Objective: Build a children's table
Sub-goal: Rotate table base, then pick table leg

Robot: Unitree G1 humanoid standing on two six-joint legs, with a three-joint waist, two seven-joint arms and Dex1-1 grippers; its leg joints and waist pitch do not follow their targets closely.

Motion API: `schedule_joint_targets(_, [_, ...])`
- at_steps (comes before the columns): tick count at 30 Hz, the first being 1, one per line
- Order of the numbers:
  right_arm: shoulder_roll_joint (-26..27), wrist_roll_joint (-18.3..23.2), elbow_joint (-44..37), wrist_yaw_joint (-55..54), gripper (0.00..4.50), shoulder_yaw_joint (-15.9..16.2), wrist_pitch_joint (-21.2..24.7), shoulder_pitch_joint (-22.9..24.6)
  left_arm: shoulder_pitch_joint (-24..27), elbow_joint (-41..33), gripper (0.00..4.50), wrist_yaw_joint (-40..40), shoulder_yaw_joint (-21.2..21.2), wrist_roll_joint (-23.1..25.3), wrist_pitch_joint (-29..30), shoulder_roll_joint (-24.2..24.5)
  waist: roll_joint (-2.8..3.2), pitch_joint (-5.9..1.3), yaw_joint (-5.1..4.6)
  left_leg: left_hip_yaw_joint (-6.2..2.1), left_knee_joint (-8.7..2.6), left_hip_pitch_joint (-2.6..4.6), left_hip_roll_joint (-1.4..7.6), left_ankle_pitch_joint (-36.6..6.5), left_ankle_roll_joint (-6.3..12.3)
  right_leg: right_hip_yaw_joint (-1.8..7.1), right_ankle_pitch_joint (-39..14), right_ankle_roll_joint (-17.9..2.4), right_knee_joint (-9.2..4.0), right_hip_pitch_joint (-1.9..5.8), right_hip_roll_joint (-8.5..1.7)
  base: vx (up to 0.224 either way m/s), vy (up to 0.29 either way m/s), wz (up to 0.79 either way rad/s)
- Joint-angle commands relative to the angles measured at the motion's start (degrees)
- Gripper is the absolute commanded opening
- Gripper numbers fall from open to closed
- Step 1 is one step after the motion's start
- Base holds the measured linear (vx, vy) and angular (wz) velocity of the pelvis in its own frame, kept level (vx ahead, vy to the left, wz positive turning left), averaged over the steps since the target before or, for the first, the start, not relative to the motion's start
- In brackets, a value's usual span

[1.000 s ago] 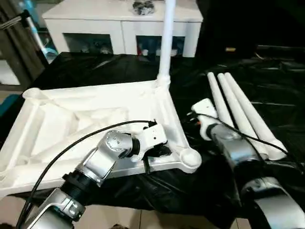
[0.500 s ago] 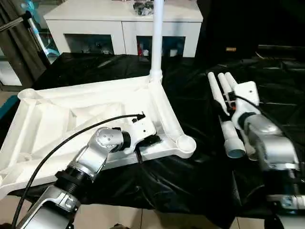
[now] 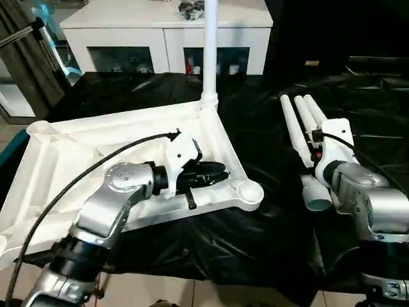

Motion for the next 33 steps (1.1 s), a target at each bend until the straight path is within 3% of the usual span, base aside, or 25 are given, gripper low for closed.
schedule_joint_targets(1, [-0.13,0.17,-0.14,-0.69,4.50,-1.29,3.61,-0.56,0.63,-2.28,1.37,0.23,0.06,-0.10,2.19,0.60,-0.30,-3.62,0.03,-0.92,-4.52,1.48,1.94,-18.10,-2.64,1.65,-16.89,-9.68,-4.25,1.92,-1.86,0.000,0.000,0.00])
schedule_joint_targets(7, [-0.89,-0.31,4.96,-0.94,4.50,-0.56,4.98,-2.14,1.11,-5.55,1.77,0.56,-1.73,-0.58,5.42,1.13,-0.37,-3.81,0.16,-0.79,-4.23,1.35,1.87,-15.61,-2.50,1.67,-13.54,-10.48,-3.97,2.08,-1.87,0.000,0.000,0.00])
schedule_joint_targets(8, [-0.88,0.02,6.11,-0.80,4.50,-0.66,4.89,-2.74,1.16,-6.00,1.94,0.48,-2.02,-0.60,6.04,1.38,-0.72,-3.82,0.15,-0.77,-4.23,1.29,1.85,-15.38,-2.34,1.64,-13.43,-10.57,-3.96,2.14,-1.88,0.000,0.000,0.00])
schedule_joint_targets(15, [-1.81,1.22,11.82,2.21,4.50,1.02,5.60,-5.72,1.20,-7.11,2.58,0.04,-2.78,0.11,7.33,2.50,-0.15,-3.92,0.25,-0.78,-4.04,1.41,1.81,-14.81,-2.03,1.52,-12.38,-11.35,-3.70,2.23,-1.81,0.000,0.000,0.00])
schedule_joint_targets(16, [-2.02,1.74,13.19,3.26,4.50,1.39,6.26,-6.54,1.03,-7.18,2.58,0.01,-2.90,0.20,7.52,2.62,-0.48,-3.86,0.21,-0.75,-4.05,1.39,1.83,-15.09,-2.00,1.52,-12.44,-11.50,-3.79,2.29,-1.81,0.000,0.000,0.00])
schedule_joint_targets(18, [-2.15,1.97,14.11,3.63,4.50,1.54,6.46,-7.00,0.97,-7.33,2.62,0.00,-3.02,0.28,7.52,2.80,-0.44,-3.90,0.23,-0.73,-3.97,1.36,1.79,-14.88,-1.92,1.52,-12.38,-11.64,-3.74,2.35,-1.82,0.000,0.000,0.00])
schedule_joint_targets(19, [-2.38,2.16,15.21,4.12,4.50,1.76,6.66,-7.54,0.84,-7.41,2.90,0.14,-3.10,0.37,7.53,2.91,-0.86,-3.94,0.21,-0.68,-3.95,1.34,1.82,-14.48,-1.79,1.52,-12.22,-11.70,-3.77,2.37,-1.82,0.000,0.000,0.00])
schedule_joint_targets(22, [-3.20,1.60,18.63,4.82,4.50,2.97,6.90,-9.06,0.79,-7.61,3.00,0.59,-3.16,0.65,7.33,3.11,-0.67,-3.95,0.33,-0.69,-3.85,1.29,1.82,-13.64,-1.61,1.50,-12.20,-11.98,-3.62,2.42,-1.89,0.000,0.000,0.00])
schedule_joint_targets(23, [-3.22,1.59,19.73,4.96,4.50,2.97,6.85,-9.57,0.82,-7.60,3.21,0.69,-3.16,0.64,7.26,3.10,-0.98,-4.03,0.30,-0.63,-3.75,1.26,1.80,-13.05,-1.44,1.51,-11.78,-12.25,-3.52,2.48,-1.92,0.000,0.000,0.00])
schedule_joint_targets(26, [-2.89,2.27,21.69,5.88,4.50,2.57,7.58,-11.01,0.74,-7.53,3.43,0.84,-3.24,0.62,7.08,3.02,-1.11,-4.06,0.35,-0.57,-3.60,1.21,1.75,-12.39,-0.98,1.52,-11.70,-12.52,-3.48,2.53,-1.95,0.000,0.000,0.00])
schedule_joint_targets(33, [-3.38,1.84,24.54,8.88,4.50,7.75,10.89,-12.71,0.31,-8.22,3.94,0.95,-3.38,0.38,7.64,3.18,-1.19,-3.88,0.47,-0.56,-3.64,1.28,1.85,-13.32,-1.10,1.50,-13.39,-12.37,-3.56,2.36,-1.91,0.000,0.000,0.00])
